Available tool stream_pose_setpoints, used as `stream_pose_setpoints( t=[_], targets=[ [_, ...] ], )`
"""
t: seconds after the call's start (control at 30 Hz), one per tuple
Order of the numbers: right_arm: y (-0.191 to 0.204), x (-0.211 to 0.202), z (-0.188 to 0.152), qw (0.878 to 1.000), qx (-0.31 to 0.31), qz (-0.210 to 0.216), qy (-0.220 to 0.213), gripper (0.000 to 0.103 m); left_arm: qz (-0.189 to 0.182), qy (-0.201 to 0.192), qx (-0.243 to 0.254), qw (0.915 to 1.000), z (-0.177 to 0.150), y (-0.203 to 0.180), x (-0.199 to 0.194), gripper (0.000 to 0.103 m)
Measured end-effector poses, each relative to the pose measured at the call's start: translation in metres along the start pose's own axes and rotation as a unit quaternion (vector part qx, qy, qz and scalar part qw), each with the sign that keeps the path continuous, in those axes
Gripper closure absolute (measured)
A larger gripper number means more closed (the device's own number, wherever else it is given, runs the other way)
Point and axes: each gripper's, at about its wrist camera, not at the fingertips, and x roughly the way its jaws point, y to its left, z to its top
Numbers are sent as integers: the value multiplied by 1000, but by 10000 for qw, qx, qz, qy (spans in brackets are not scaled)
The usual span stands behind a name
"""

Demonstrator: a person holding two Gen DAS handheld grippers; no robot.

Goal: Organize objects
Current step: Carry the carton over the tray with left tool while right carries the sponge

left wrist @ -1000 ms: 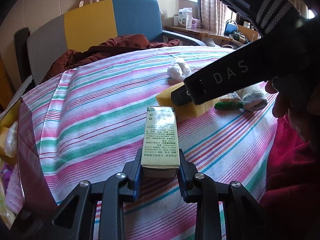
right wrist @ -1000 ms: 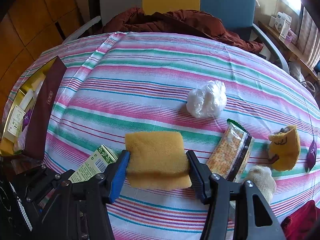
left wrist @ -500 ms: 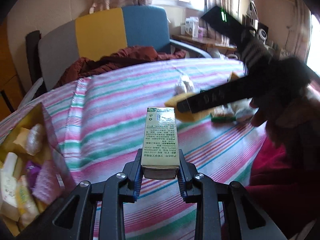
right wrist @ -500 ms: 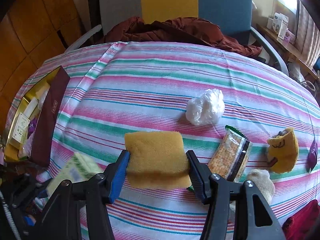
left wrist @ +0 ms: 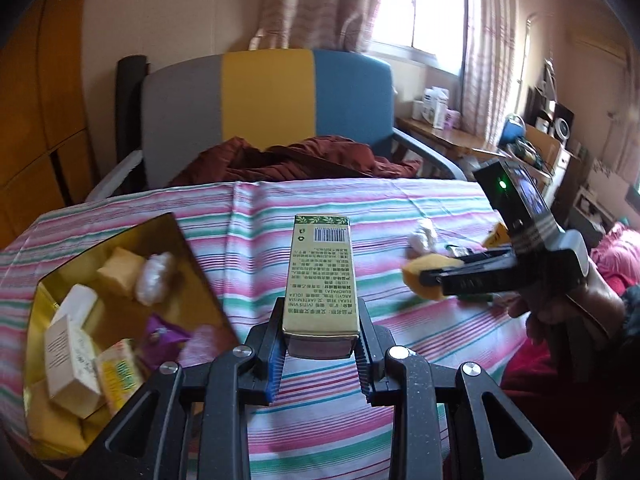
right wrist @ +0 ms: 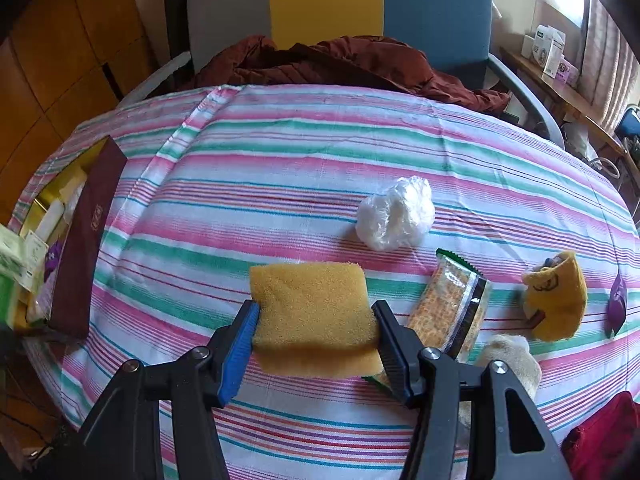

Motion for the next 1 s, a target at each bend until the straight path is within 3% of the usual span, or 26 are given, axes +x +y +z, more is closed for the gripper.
stream_pose_setpoints(
  t=[0.2, 0.47, 0.7, 1.0],
  targets=[
    [18, -4, 1, 9999, -22, 159, 20, 45, 128, -22, -315, 9994, -6, 32, -8, 73],
    [83, -29, 14, 9969, -367, 614, -335, 45, 186, -87, -857, 9961, -13, 77, -23, 73],
    [144, -49, 25, 9882, -626, 1253, -620, 45, 263, -146, -1659, 9857, -28, 148, -48, 73],
    [217, -39, 39, 9765, -1112, 1766, -544, 45, 230, -273, -2344, 9715, -44, 208, -69, 73]
  ],
)
